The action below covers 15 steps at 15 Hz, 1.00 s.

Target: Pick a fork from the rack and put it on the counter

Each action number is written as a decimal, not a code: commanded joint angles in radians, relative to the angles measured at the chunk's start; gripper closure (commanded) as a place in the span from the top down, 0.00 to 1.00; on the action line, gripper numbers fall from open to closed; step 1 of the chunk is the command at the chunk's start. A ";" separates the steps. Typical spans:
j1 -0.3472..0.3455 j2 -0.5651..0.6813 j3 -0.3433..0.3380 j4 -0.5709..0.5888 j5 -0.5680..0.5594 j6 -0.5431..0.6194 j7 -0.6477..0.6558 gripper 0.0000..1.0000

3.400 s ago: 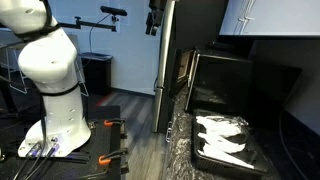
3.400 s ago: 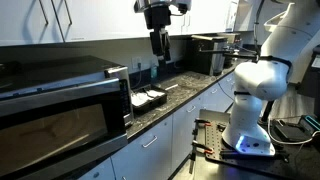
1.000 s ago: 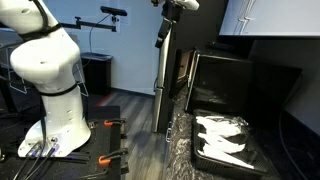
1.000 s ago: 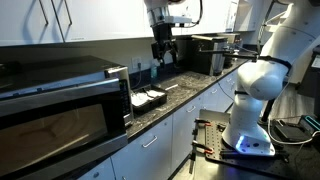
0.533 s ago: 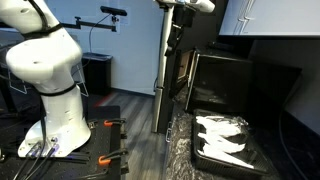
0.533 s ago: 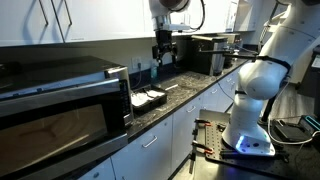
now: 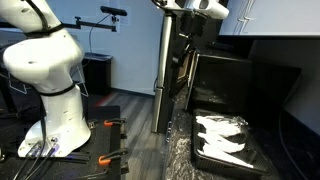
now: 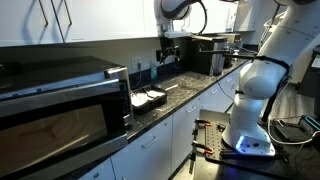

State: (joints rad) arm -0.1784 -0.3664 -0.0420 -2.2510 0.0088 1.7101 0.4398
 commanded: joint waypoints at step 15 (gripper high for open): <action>-0.069 0.205 -0.124 0.005 -0.041 0.258 -0.004 1.00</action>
State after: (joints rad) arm -0.2338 -0.2255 -0.1475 -2.2518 -0.0300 1.9082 0.4336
